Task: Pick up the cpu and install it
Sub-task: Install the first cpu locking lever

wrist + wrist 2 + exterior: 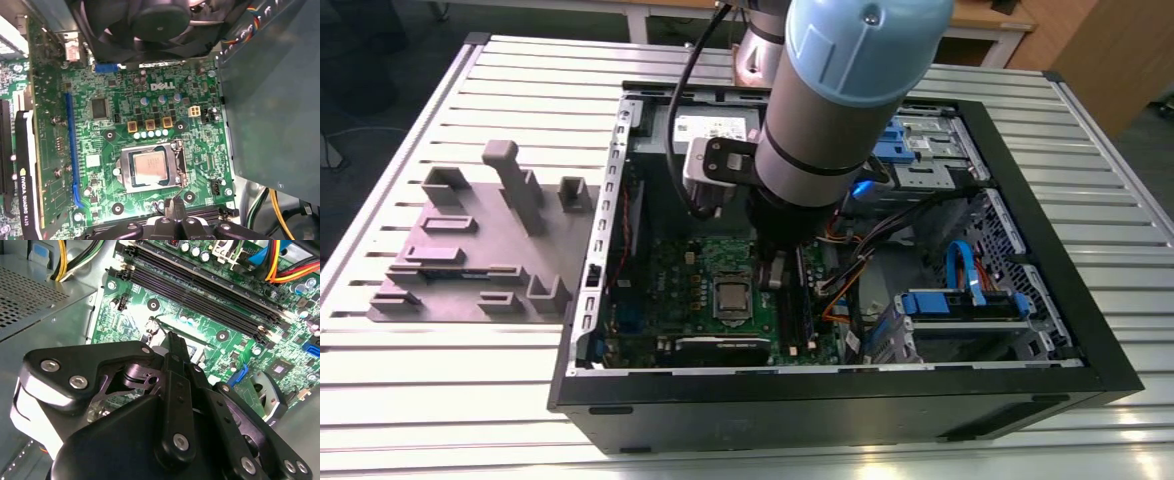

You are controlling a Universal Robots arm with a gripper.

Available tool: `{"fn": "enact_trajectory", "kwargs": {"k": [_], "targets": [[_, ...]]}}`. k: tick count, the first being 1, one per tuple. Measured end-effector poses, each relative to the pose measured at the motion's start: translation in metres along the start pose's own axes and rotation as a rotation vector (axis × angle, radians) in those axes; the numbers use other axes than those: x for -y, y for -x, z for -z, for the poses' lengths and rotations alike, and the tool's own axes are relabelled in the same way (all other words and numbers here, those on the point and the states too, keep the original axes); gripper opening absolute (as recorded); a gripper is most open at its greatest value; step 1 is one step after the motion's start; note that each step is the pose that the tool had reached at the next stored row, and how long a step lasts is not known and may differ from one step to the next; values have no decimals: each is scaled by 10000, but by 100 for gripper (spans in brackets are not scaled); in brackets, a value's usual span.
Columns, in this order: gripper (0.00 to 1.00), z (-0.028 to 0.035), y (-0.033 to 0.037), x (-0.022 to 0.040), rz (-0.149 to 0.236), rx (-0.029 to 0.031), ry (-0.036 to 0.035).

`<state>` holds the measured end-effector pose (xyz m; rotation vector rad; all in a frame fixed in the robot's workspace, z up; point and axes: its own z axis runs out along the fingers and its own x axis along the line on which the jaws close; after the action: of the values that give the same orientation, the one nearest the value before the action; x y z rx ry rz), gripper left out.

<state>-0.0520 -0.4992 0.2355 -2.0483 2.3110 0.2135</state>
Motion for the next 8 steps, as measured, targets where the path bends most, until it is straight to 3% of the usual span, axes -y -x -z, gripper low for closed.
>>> {"fn": "enact_trajectory", "kwargs": {"k": [2, 4, 8], "targets": [[10, -2, -2, 0, 106, -36, 11], [10, -2, -3, 1, 172, -142, 8], [10, -14, -5, 2, 180, -522, -33]]}}
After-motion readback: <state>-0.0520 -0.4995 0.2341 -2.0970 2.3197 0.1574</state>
